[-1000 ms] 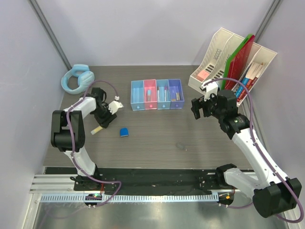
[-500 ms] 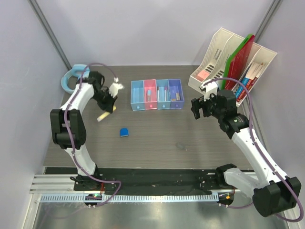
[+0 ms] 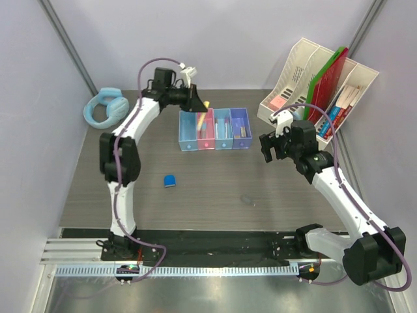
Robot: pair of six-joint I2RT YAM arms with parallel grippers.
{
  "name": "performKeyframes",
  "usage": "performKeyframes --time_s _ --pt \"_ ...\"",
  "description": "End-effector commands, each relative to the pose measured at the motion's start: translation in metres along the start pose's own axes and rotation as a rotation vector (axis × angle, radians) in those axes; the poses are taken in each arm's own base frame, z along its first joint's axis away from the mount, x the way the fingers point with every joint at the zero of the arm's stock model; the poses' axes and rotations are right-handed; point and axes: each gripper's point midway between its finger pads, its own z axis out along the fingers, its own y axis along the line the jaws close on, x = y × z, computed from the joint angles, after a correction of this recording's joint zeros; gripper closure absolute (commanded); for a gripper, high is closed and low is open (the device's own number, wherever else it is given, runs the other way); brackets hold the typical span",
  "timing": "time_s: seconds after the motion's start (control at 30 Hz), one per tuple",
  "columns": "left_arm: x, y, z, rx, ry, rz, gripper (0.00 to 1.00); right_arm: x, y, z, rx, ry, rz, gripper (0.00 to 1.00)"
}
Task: Sort the stationery into containers
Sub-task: Place the pen in the storage box.
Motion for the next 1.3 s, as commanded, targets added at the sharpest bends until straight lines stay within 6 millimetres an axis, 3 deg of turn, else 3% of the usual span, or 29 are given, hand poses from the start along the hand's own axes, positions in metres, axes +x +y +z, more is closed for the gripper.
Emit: performKeyframes --time_s 0.0,0.07,0.27,0.43,0.47,0.57,0.7,0.73,0.87,0.97,1.0,1.03,1.07,1.1,1.13,1.17,1.2,1.23,1.27 --pt "-0.034 0.002 0.040 0.113 -0.081 -0.180 1.00 -0.025 -0.013 -0.002 0.051 -0.067 -0.024 0.08" --pt "-0.045 0.009 0.046 0.102 -0.111 -0.194 1.00 -0.025 -0.012 -0.003 0.051 -0.067 -0.023 0.08" --pt "-0.023 0.045 0.058 -0.020 -0.112 -0.194 1.00 -0.022 -0.013 -0.004 0.055 -0.069 -0.037 0.08" --pt "-0.005 0.056 0.063 -0.059 -0.096 -0.211 0.99 -0.021 -0.011 0.000 0.041 -0.066 -0.028 0.08" --pt "-0.002 0.057 0.064 -0.060 -0.089 -0.216 0.89 -0.022 -0.010 0.000 0.039 -0.069 -0.027 0.08" --pt "0.009 0.061 0.065 -0.073 -0.070 -0.225 0.72 -0.022 -0.009 0.000 0.036 -0.070 -0.028 0.08" --pt "0.013 0.064 0.065 -0.076 -0.059 -0.217 0.60 -0.024 -0.010 -0.003 0.042 -0.083 -0.032 0.08" --pt "0.010 0.061 0.065 -0.064 -0.062 -0.209 0.52 -0.023 -0.010 -0.003 0.043 -0.079 -0.032 0.08" --pt "-0.004 0.045 0.060 -0.004 -0.070 -0.184 0.46 -0.023 -0.010 -0.005 0.045 -0.083 -0.033 0.08" --pt "-0.018 0.018 0.048 0.095 -0.058 -0.088 0.43 -0.025 -0.009 -0.008 0.040 -0.088 -0.034 0.08" --pt "-0.010 0.012 0.041 0.103 -0.013 -0.093 0.43 -0.025 -0.010 -0.008 0.039 -0.090 -0.035 0.08" --pt "-0.022 -0.002 0.029 0.129 -0.017 -0.037 0.43 -0.024 -0.007 -0.009 0.026 -0.081 -0.040 0.08" --pt "-0.021 -0.007 0.021 0.153 -0.003 0.093 0.43 -0.024 -0.007 -0.010 0.023 -0.082 -0.044 0.08" --pt "-0.003 -0.012 0.009 0.141 0.078 0.068 0.43 -0.026 -0.006 -0.011 0.015 -0.085 -0.054 0.08" --pt "-0.007 -0.020 -0.007 0.127 0.087 0.133 0.39 -0.025 -0.005 -0.013 0.006 -0.081 -0.056 0.08" --pt "0.002 -0.015 -0.018 0.070 0.134 0.193 0.37 -0.026 -0.003 -0.014 -0.002 -0.084 -0.062 0.08" --pt "0.024 -0.014 -0.030 0.060 0.217 0.252 0.36 -0.028 -0.002 -0.016 -0.005 -0.090 -0.067 0.08" --pt "0.028 -0.017 -0.050 0.038 0.242 0.305 0.35 -0.028 -0.001 -0.017 -0.013 -0.090 -0.074 0.08" --pt "0.039 -0.008 -0.062 -0.017 0.300 0.340 0.34 -0.029 -0.001 -0.018 -0.017 -0.092 -0.077 0.08"
